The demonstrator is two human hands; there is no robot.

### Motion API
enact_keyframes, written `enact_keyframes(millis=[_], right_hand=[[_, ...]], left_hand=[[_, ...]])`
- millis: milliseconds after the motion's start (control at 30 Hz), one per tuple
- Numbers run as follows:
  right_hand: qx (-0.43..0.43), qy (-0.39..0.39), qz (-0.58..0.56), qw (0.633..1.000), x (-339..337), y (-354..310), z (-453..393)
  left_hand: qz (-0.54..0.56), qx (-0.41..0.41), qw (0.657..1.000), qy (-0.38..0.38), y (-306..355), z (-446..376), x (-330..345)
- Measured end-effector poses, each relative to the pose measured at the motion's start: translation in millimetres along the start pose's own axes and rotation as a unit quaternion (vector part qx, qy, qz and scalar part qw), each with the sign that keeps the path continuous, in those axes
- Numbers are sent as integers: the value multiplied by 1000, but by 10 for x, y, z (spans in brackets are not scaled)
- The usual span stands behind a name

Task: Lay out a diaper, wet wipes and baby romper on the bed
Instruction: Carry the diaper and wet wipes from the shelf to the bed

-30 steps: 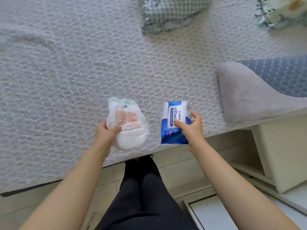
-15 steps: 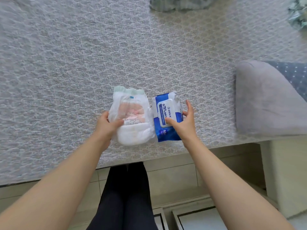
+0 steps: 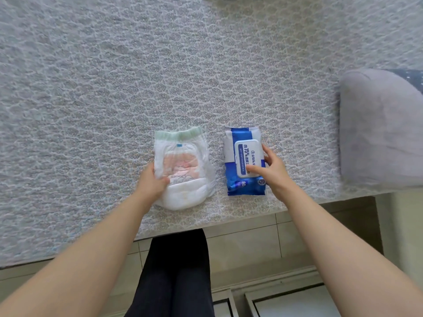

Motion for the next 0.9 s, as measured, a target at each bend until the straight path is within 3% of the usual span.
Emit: enact_keyframes(millis=[267, 500, 900], right_hand=[[2, -17, 13, 1000, -57, -55, -63], [3, -27, 48, 998, -61, -102, -91], [-21, 14, 36, 999, -184, 6, -56]], left_hand=[[-20, 0, 1000, 19, -22, -41, 1], [-83, 10, 992, 92, 38, 109, 56], [-76, -10, 993, 84, 89, 8, 168]])
Point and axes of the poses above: each hand's wrist, its own z-axis away from the middle knuckle, its own x-axis out of the palm, y = z × x, the point moved 7 cm from there along -z, towards the middle knuckle, and after that the axes turned 15 degrees about -z, right-handed, at the moved point
